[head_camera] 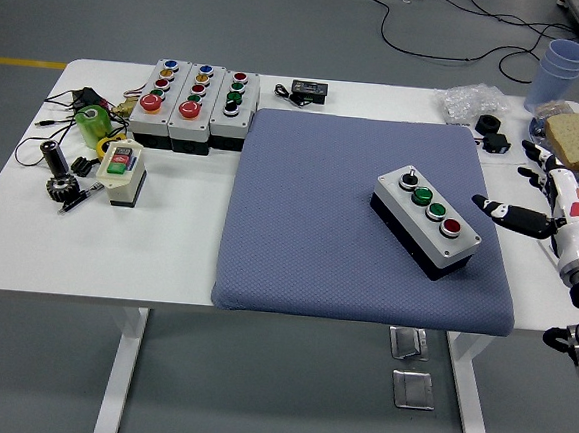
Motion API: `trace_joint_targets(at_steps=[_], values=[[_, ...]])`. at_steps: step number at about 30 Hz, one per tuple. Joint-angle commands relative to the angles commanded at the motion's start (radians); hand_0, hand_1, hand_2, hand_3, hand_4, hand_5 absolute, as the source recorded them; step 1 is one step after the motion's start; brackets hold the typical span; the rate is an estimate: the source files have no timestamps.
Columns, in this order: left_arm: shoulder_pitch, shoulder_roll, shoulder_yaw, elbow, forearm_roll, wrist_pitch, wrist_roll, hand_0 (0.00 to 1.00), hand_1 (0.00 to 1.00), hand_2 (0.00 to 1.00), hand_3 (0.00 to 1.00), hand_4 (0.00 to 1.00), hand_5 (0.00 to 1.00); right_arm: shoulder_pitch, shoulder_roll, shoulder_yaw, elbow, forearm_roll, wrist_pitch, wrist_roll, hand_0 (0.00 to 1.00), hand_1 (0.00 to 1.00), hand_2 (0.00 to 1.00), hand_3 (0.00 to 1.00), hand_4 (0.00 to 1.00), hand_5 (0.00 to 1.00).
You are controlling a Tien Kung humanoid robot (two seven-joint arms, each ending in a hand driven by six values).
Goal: Pick up the button,place it on the desk,press the button,press the button
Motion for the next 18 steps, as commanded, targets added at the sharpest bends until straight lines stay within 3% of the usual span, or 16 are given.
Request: trace_joint_targets(at_steps=[7, 12, 18], values=[[-0.001, 0.000, -0.002, 0.000, 0.001, -0.001, 0.000, 0.645, 0.606, 0.598, 0.567, 0.310, 0.857, 0.023, 0.025, -0.043, 0.012, -0.228, 0.023, -0.027, 0.966, 0.879, 0.978, 0.967, 0.998, 0.121], [-0.001, 0.000, -0.002, 0.000, 0.000, -0.001, 0.000, 0.645, 0.606, 0.598, 0.567, 0.309, 0.859, 0.050, 0.043, -0.095, 0.009, -0.259, 0.051, -0.084, 0.971, 0.886, 0.986, 0.984, 0.998, 0.139], [0.000, 0.000, -0.004, 0.000, 0.004, -0.003, 0.001, 0.645, 0.607, 0.599, 0.568, 0.309, 0.860, 0.105, 0.066, -0.178, -0.045, -0.283, 0.060, -0.135, 0.984, 0.898, 0.998, 0.998, 0.998, 0.147]])
